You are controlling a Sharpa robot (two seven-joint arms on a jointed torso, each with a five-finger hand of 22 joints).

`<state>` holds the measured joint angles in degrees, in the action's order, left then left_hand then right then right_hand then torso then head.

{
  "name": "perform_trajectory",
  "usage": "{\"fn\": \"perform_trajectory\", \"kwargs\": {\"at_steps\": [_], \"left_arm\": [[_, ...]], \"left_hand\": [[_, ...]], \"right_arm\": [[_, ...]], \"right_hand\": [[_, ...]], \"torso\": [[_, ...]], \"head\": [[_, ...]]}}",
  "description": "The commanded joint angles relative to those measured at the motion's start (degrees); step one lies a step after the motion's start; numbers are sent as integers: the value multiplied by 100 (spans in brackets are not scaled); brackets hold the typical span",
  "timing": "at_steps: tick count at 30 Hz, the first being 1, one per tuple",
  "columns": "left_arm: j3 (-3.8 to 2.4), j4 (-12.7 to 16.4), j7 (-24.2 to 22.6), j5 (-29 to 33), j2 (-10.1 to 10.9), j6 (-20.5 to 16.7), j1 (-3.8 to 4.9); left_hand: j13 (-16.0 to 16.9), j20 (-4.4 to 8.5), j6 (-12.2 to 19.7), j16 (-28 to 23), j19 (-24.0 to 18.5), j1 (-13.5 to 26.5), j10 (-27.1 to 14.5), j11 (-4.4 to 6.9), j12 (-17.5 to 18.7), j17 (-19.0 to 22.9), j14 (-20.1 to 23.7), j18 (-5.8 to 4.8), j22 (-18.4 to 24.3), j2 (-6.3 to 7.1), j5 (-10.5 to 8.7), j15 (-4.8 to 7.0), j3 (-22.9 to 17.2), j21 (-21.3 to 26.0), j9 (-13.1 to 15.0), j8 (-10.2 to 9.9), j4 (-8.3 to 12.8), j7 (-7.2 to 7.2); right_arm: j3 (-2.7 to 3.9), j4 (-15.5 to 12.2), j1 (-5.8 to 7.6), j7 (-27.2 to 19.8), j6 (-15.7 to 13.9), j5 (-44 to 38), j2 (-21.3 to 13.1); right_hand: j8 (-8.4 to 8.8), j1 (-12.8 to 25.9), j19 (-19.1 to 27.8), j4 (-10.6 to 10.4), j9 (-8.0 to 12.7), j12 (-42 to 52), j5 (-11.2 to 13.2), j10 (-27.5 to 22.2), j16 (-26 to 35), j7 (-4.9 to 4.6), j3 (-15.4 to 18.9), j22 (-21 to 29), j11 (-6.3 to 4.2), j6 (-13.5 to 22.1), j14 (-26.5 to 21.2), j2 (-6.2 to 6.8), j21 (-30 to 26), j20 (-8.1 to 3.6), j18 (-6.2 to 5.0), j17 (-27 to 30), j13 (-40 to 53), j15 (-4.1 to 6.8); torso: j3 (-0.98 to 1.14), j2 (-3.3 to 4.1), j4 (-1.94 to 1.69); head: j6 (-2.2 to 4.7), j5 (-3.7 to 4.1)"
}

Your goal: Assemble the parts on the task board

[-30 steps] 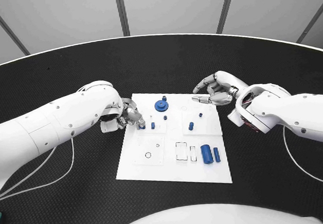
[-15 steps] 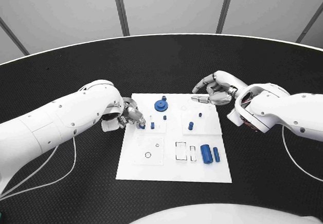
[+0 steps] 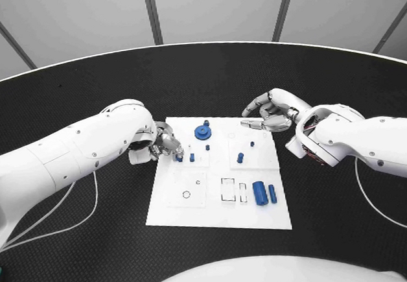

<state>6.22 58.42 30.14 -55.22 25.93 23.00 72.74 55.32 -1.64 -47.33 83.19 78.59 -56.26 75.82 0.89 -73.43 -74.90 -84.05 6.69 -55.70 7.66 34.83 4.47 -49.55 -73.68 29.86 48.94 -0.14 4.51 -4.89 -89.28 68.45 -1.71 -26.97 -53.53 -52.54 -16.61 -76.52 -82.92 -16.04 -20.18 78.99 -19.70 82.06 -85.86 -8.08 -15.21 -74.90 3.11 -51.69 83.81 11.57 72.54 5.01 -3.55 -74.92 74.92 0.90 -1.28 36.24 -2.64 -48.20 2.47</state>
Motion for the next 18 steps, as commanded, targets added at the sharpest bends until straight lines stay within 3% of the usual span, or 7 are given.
{"fn": "perform_trajectory", "kwargs": {"at_steps": [1, 18], "left_arm": [[0, -21, -4, 3, -16, 4, 0], [0, -72, 35, 68, -65, 94, 0]], "left_hand": [[-14, 40, -162, 15, 3, -6, -5, 56, 25, -629, -343, -21, 12, -61, 10, 46, -491, -23, -6, -13, 467, -143], [-9, 41, -156, 14, -4, 9, -2, 54, 25, -629, -343, -19, 25, -64, -2, 45, -477, -16, -4, -10, 462, -140]], "right_arm": [[0, 0, 0, 0, 0, 0, 0], [0, 0, 0, -1, 0, 0, 0]], "right_hand": [[-32, 29, -1, -4, 9, 3, -27, 14, 23, 14, -44, -67, -9, 25, 428, 4, -26, -48, -69, -643, 511, 40], [-32, 29, -1, -4, 9, 3, -27, 14, 23, 14, -44, -67, -9, 25, 428, 4, -26, -48, -69, -643, 511, 40]], "torso": [[-3, 1, 1], [-8, 0, -7]], "head": [[2, -2], [-13, 18]]}}
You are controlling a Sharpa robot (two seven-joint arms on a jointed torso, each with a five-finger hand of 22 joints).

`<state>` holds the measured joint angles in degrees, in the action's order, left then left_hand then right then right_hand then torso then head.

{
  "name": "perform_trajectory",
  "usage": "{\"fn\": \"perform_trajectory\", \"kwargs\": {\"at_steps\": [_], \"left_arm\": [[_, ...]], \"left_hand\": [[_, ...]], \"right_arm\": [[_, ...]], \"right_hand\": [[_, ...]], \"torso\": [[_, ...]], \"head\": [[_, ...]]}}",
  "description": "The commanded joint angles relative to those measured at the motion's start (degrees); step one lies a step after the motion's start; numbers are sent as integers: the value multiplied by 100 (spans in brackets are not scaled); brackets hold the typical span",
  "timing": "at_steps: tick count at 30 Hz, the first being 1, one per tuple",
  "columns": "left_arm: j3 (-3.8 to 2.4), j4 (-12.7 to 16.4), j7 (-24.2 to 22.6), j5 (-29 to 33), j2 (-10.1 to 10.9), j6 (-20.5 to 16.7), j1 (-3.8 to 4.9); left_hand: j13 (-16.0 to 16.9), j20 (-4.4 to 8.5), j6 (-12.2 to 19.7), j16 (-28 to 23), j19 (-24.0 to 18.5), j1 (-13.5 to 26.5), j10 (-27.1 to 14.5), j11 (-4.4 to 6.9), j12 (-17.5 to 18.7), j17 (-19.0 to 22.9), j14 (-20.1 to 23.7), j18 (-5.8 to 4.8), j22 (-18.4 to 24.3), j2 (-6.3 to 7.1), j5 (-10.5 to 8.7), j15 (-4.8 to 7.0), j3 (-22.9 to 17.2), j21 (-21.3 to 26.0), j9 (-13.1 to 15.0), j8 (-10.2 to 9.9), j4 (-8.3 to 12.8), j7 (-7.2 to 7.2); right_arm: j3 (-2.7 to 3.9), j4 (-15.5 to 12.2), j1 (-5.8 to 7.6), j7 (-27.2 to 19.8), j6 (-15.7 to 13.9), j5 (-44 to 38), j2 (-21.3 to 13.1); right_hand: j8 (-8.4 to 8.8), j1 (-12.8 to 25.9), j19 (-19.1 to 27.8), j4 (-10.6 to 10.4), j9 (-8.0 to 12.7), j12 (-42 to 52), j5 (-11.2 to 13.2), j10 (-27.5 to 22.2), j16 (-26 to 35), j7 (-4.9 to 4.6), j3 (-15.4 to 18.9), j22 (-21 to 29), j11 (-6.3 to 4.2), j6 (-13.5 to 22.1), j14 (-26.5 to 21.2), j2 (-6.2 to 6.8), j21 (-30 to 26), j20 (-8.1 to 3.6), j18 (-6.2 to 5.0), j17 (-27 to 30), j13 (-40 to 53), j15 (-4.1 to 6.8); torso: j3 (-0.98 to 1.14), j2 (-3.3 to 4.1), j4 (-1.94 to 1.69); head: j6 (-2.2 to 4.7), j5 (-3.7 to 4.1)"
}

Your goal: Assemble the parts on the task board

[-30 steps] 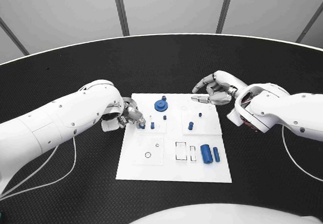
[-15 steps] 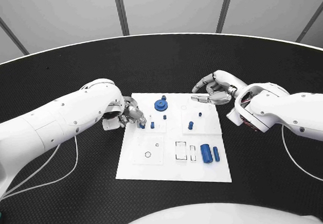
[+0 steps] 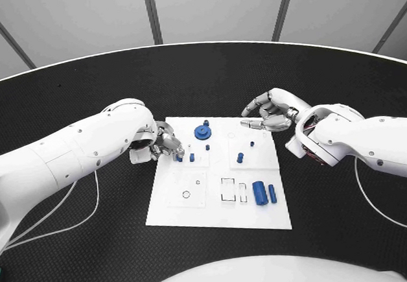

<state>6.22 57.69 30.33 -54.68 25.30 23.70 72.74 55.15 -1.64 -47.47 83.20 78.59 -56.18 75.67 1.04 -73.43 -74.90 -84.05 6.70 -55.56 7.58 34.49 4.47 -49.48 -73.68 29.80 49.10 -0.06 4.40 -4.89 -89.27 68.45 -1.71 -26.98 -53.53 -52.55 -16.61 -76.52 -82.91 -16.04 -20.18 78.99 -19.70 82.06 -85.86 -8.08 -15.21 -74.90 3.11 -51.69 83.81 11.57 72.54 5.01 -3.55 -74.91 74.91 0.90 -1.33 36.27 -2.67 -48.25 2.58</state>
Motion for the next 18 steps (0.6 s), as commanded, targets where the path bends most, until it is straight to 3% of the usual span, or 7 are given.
{"fn": "perform_trajectory", "kwargs": {"at_steps": [1, 10, 18], "left_arm": [[0, 3, 23, 20, -3, 34, 0], [0, -7, 78, 81, -18, 1, 0], [0, -33, 112, 116, -42, -105, 0]], "left_hand": [[5, 41, -141, 15, -5, 8, 12, 37, 26, -630, -343, -19, 14, -52, 28, 44, -475, -14, 2, -24, 454, -128], [-13, 36, -132, 13, -14, 65, 19, 35, 43, -628, -344, -21, 18, -54, 0, 38, -364, -6, 12, -5, 411, -130], [-28, 33, -76, 13, -16, 164, 56, 51, 77, -631, -347, -22, 22, -103, -110, 44, 140, 18, 38, 49, 181, -162]], "right_arm": [[0, 0, 0, -1, 2, 0, 1], [0, -5, 0, 2, 4, 0, -5], [0, -8, 0, 2, 2, 0, -4]], "right_hand": [[-32, 29, -2, -4, 9, 3, -27, 14, 23, 14, -44, -67, -8, 25, 428, 4, -26, -48, -69, -643, 512, 40], [-32, 29, -2, -4, 9, 3, -27, 14, 23, 14, -44, -67, -8, 25, 428, 4, -26, -48, -69, -643, 512, 40], [-32, 29, -2, -4, 9, 3, -27, 14, 23, 14, -44, -67, -8, 25, 428, 4, -26, -48, -69, -643, 512, 40]], "torso": [[-2, -2, -3], [-3, 1, 1], [-3, 1, -1]], "head": [[-9, 8], [-13, 11], [-21, 17]]}}
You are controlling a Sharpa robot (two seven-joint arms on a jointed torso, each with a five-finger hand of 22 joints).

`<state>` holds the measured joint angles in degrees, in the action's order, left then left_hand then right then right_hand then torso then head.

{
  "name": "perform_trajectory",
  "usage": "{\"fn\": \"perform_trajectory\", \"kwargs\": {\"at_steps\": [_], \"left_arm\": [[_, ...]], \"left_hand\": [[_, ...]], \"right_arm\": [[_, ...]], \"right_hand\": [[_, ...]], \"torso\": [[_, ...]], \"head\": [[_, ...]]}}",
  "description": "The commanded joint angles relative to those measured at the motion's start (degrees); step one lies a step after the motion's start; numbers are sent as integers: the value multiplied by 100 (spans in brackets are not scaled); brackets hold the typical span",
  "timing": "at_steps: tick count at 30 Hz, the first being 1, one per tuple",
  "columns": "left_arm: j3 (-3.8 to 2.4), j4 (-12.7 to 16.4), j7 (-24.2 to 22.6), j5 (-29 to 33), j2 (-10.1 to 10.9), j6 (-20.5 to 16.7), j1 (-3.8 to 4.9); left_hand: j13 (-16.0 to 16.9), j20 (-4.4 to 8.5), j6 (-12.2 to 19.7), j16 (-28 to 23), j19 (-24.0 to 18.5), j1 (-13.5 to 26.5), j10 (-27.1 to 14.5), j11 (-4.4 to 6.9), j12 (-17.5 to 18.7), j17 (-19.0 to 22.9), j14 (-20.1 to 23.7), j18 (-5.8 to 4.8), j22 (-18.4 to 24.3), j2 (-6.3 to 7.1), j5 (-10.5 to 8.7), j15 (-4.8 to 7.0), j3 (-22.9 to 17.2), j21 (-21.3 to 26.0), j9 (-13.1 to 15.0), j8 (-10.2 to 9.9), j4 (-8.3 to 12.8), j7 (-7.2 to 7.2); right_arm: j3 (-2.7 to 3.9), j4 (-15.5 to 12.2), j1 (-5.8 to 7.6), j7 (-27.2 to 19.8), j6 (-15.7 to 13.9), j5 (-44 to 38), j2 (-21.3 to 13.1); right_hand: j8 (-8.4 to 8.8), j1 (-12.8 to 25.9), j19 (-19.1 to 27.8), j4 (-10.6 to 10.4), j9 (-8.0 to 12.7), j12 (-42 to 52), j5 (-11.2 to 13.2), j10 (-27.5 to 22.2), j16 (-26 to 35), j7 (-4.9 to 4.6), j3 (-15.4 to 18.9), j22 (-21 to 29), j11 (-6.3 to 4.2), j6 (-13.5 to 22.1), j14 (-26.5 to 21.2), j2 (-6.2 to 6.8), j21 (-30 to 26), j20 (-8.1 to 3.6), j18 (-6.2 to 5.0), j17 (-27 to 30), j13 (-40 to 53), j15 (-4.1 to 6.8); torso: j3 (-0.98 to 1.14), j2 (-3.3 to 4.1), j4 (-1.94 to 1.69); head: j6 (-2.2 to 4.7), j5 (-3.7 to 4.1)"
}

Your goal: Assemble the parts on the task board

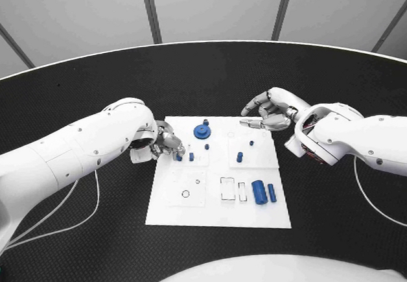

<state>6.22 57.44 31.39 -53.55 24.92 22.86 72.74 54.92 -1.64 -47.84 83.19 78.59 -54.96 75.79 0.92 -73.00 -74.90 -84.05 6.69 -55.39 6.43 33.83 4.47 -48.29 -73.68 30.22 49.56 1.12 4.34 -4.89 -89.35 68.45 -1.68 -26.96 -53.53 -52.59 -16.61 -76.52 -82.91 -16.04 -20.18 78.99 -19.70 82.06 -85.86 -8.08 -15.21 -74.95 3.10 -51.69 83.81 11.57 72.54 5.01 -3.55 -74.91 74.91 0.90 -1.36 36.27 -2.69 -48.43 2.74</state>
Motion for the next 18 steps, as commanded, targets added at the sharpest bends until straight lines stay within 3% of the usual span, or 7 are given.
{"fn": "perform_trajectory", "kwargs": {"at_steps": [1, 11, 18], "left_arm": [[0, -11, 8, 5, -7, -27, 0], [0, -49, 67, 9, -27, -6, 0], [0, -62, 116, 9, -33, 24, 0]], "left_hand": [[3, 35, -28, 14, -15, 49, 51, 66, 35, -632, -347, -22, 6, 20, -58, 48, 130, 22, -1, 10, 26, -164], [2, 54, -20, 12, -1, 80, 44, 91, 59, -633, -347, -23, 14, 128, -119, 66, 785, 48, -25, 10, -230, -199], [19, 58, -31, 13, 6, 76, 48, 97, 54, -635, -348, -25, 6, 163, -125, 70, 904, 47, -36, 4, -278, -207]], "right_arm": [[0, -1, 0, -1, -1, 0, 1], [0, -7, 0, 0, -7, 0, -4], [0, -9, 0, 0, -11, 0, -7]], "right_hand": [[-32, 29, -2, -4, 9, 3, -27, 14, 23, 14, -44, -63, -8, 25, 428, 4, -25, -48, -69, -644, 512, 40], [-45, 38, 0, 3, 14, -6, -27, 8, 34, 12, -77, -50, -7, 35, 426, 20, -57, -50, -73, -632, 505, 41], [-45, 38, 0, 3, 14, -6, -27, 8, 34, 12, -77, -50, -7, 35, 426, 20, -57, -50, -73, -632, 505, 41]], "torso": [[-1, 1, 1], [0, -5, 3], [2, -7, 5]], "head": [[-3, 1], [-18, 11], [-23, 11]]}}
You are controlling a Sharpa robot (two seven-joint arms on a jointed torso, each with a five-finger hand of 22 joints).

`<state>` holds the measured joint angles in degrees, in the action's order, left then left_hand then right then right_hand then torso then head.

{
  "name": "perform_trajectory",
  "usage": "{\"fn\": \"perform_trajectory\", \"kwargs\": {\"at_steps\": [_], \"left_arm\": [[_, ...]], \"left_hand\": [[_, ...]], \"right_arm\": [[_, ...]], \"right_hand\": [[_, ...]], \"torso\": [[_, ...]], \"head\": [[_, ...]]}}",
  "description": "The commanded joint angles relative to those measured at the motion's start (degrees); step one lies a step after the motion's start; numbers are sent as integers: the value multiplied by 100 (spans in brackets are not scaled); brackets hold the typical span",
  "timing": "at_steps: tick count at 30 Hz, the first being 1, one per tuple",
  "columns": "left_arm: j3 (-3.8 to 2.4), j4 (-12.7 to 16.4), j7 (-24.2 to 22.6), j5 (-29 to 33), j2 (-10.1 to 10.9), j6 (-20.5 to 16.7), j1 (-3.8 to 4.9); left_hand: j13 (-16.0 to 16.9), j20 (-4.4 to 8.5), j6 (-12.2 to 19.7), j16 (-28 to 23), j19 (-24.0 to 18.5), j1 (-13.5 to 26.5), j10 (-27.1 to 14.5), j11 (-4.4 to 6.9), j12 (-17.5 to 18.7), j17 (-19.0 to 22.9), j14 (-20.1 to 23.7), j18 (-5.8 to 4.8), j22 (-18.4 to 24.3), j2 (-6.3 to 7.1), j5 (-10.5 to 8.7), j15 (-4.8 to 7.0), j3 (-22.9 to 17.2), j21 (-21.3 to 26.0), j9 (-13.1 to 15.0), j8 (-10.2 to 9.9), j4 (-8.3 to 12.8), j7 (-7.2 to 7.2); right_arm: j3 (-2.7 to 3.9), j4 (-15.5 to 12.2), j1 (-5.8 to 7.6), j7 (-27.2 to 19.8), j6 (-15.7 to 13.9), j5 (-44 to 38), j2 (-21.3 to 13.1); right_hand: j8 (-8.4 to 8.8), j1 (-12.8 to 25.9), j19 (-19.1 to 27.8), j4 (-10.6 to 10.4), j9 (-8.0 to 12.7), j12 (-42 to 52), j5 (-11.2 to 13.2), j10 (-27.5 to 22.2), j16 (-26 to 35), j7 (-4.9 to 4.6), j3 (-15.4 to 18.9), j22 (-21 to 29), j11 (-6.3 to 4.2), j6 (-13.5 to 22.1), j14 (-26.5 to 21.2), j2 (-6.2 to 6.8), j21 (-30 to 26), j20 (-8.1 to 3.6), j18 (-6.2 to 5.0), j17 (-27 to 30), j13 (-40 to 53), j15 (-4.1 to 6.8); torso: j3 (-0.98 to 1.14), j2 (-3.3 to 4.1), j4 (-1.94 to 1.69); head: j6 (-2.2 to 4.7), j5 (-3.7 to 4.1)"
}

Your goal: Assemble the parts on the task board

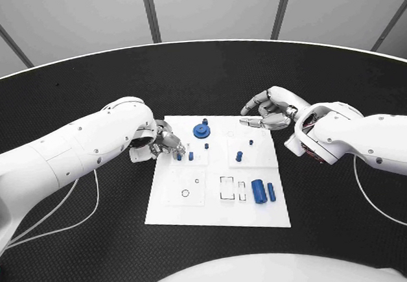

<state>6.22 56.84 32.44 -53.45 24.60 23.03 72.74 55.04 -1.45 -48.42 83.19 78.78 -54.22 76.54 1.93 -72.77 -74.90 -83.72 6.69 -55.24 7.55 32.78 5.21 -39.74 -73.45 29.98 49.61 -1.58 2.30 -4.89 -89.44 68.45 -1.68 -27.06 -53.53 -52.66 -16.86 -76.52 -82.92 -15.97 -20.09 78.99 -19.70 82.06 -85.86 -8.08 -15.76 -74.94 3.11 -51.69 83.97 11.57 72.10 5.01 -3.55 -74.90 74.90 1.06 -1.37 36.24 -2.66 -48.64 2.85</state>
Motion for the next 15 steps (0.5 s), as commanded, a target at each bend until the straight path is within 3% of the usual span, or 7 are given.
{"fn": "perform_trajectory", "kwargs": {"at_steps": [1, 11, 15], "left_arm": [[0, -4, 16, 0, -2, 8, 0], [0, -22, 55, -1, 2, -2, 0], [0, -22, 62, -1, 5, 1, 0]], "left_hand": [[6, 39, 27, 13, -13, 2, -27, -3, 31, -635, -381, -25, -9, 51, -21, -3, 48, 23, -12, -2, -7, -2], [13, 41, 16, 12, -5, -1, -23, 0, 28, -634, -381, -28, -26, 56, -27, -1, 102, 16, -18, -4, -37, -6], [25, 45, -13, 12, 4, 17, -17, 5, 26, -636, -381, -31, -35, 92, -44, 4, 306, 15, -41, -18, -156, -13]], "right_arm": [[0, 0, 0, 0, -1, 0, 0], [0, -3, 0, 2, -4, 0, -6], [0, -1, 0, 0, -7, 0, -7]], "right_hand": [[-20, 38, 0, -4, 5, -6, -27, 8, 34, 12, -22, -51, -7, 35, 410, 20, -13, -50, -73, -632, 506, 25], [-20, 38, 0, -4, 5, -6, -27, 8, 34, 12, -22, -51, -7, 35, 410, 20, -13, -50, -73, -632, 506, 25], [-20, 43, 3, -5, 6, -18, -26, -1, 37, 11, -22, -44, -7, 39, 409, 24, -23, -50, -75, -626, 495, 24]], "torso": [[3, -4, 2], [2, -3, -1], [1, -3, 0]], "head": [[-2, 1], [0, 6], [1, 6]]}}
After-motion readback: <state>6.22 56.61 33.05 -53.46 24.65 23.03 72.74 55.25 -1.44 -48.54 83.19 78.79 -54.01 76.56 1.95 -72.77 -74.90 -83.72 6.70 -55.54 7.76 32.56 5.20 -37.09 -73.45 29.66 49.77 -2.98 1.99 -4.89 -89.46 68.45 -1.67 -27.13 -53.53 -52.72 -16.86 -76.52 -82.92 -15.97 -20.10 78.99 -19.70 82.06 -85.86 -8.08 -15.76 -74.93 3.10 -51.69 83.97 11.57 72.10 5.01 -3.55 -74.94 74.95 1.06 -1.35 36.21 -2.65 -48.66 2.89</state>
